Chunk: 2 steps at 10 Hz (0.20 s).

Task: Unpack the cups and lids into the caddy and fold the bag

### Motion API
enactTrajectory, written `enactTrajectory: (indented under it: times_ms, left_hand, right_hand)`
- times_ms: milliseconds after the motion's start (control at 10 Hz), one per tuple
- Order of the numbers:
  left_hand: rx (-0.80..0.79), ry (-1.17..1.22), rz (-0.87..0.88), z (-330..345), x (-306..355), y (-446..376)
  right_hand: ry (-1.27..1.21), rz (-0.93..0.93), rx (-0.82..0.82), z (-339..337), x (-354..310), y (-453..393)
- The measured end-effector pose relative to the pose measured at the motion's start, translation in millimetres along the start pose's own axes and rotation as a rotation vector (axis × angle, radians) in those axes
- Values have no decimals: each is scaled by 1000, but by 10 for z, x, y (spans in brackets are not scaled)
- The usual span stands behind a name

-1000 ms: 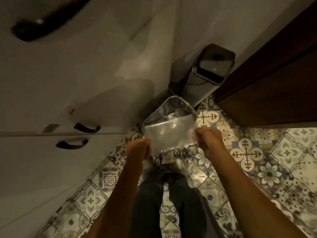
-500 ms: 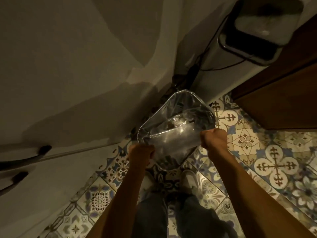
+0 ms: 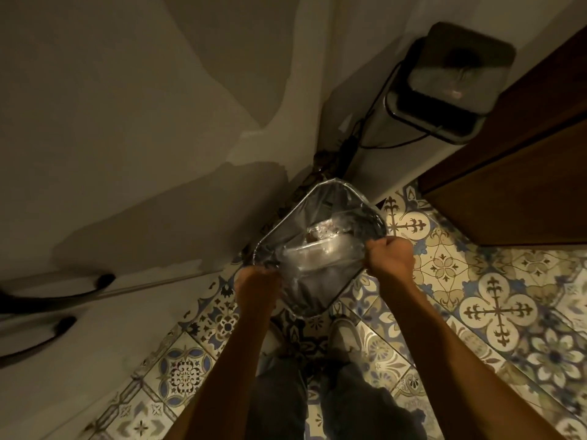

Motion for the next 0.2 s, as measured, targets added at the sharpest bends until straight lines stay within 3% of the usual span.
enactTrajectory:
  times_ms: [200]
  left_hand:
    - [75,232,142,-556,469,706]
  right_hand:
    - [-59,-262,-114,-202,-851,774]
Point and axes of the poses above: each hand's wrist, its own y-axis away from the middle knuckle, its own z-axis out of the palm, x = y × z, the point moved 9 cm from there along -y, towards the middle knuckle, and after that the axes turned 15 degrees about -y, right-handed, at the moved point
